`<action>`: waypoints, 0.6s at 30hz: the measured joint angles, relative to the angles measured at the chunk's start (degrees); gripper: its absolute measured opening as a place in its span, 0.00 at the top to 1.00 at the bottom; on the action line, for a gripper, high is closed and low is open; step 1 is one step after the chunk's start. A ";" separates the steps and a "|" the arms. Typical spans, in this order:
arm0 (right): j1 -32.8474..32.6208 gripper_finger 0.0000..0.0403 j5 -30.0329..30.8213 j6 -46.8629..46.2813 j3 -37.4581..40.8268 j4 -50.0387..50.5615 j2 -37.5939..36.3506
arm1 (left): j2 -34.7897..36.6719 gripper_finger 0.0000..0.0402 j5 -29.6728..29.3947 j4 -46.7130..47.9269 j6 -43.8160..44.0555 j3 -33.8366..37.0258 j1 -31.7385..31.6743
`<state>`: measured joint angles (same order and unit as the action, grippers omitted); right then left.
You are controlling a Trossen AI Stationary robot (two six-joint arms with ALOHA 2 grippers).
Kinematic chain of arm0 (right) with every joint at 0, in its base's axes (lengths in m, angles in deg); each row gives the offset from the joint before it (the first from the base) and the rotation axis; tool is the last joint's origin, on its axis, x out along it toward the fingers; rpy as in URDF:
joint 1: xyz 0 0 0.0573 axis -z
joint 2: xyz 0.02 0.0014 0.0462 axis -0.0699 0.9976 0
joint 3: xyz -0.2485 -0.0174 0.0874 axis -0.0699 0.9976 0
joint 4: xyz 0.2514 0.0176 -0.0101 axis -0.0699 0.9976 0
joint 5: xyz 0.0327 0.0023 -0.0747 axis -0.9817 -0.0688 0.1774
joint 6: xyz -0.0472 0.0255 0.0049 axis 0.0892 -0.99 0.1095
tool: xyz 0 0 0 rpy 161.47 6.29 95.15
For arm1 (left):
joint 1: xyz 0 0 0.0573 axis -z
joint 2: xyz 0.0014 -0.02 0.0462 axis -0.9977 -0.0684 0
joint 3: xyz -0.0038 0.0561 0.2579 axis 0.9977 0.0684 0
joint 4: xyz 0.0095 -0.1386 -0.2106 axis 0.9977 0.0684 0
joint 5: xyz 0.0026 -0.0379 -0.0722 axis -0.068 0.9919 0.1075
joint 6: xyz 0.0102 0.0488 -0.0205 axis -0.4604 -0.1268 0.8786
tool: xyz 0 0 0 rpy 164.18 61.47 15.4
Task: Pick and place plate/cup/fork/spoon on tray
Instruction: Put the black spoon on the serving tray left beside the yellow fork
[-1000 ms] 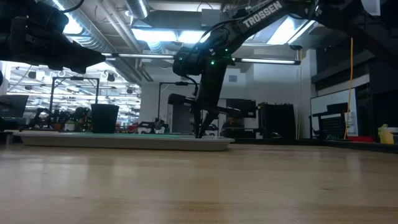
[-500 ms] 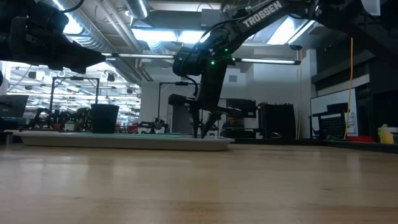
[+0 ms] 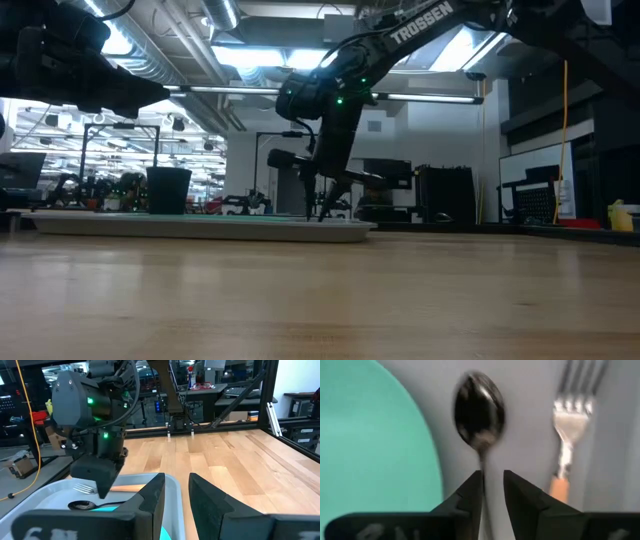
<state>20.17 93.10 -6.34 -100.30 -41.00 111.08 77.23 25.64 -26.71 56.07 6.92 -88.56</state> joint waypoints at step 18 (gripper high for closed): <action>4.70 0.80 1.05 11.89 0.00 -16.48 2.55 | 0.01 0.80 -0.02 0.02 0.01 0.00 0.00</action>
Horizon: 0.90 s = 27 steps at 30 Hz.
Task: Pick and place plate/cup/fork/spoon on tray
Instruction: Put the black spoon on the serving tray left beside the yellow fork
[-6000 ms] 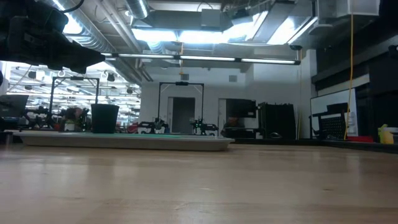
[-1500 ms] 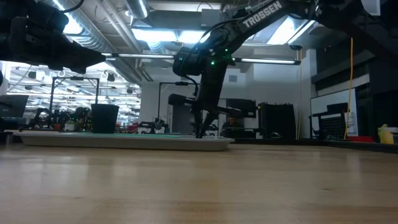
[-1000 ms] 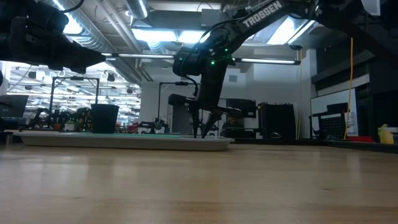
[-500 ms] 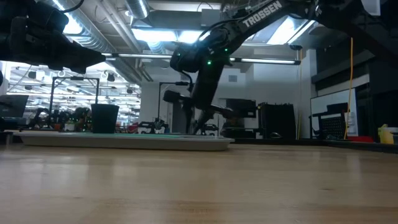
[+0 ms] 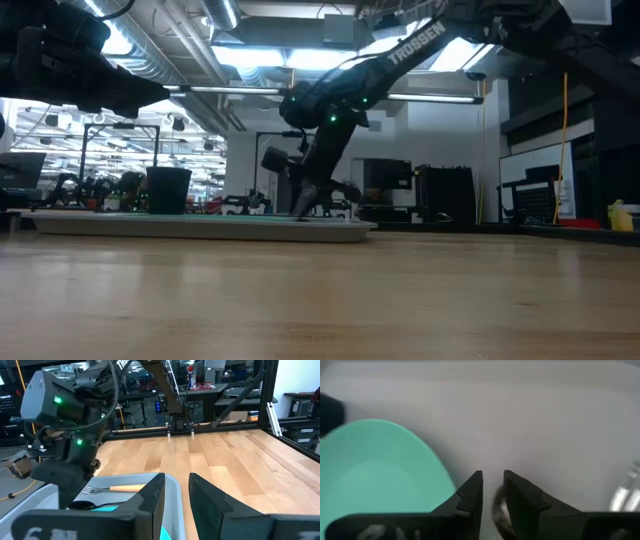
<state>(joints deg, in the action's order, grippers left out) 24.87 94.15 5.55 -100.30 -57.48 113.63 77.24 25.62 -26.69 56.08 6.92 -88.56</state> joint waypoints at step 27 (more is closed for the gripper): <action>-0.09 0.82 -7.66 -0.80 0.00 0.27 0.02 | -0.01 0.80 0.04 0.00 0.00 0.00 -0.02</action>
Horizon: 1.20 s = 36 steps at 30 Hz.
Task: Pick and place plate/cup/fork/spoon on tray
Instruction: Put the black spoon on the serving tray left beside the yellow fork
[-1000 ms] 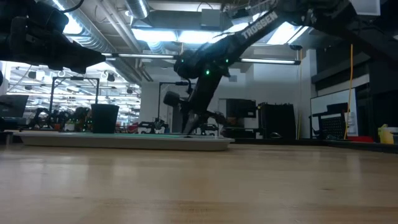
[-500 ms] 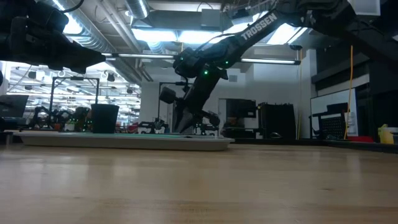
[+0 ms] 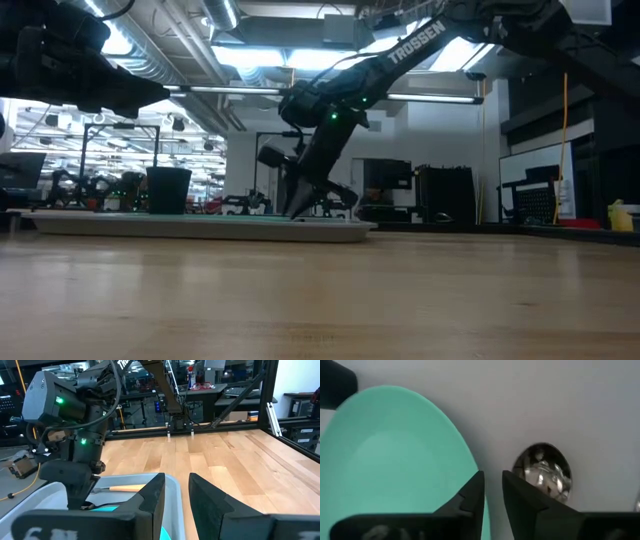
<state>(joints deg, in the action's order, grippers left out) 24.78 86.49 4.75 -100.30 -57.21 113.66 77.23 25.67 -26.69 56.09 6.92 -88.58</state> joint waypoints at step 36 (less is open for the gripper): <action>-9.53 0.97 10.71 -6.18 -0.09 12.88 -2.40 | 0.00 0.80 -0.02 0.00 0.00 0.00 0.00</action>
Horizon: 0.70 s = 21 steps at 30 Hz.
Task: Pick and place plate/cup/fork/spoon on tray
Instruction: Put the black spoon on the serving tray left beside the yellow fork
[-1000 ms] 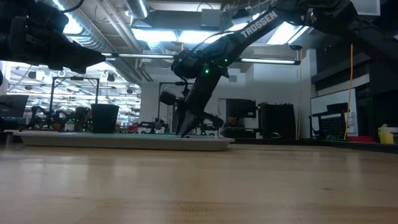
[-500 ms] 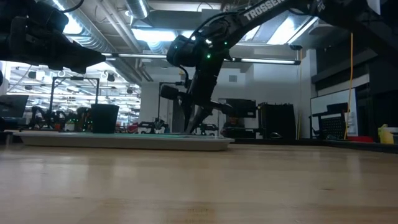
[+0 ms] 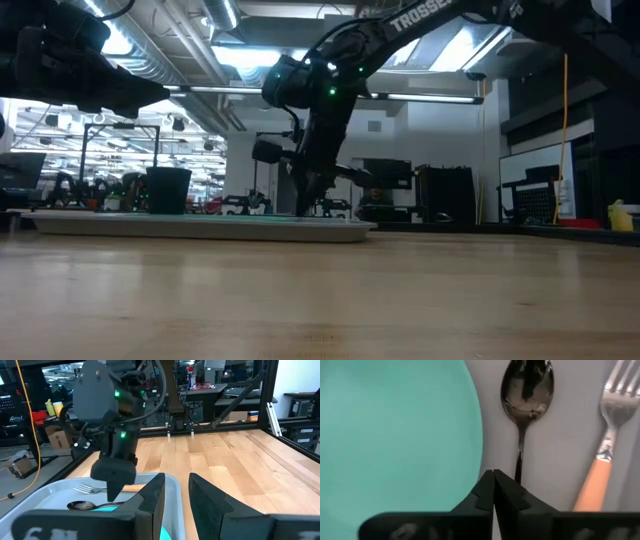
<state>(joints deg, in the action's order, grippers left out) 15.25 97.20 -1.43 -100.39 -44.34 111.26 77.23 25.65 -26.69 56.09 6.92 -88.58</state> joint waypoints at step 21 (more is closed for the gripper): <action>1.25 0.99 0.72 -1.42 0.00 -2.87 2.18 | 0.00 0.80 0.00 0.00 -0.02 0.00 0.02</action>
<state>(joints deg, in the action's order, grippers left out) 16.51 97.93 -2.84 -100.39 -47.21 113.44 77.23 25.64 -26.69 56.07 6.92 -88.56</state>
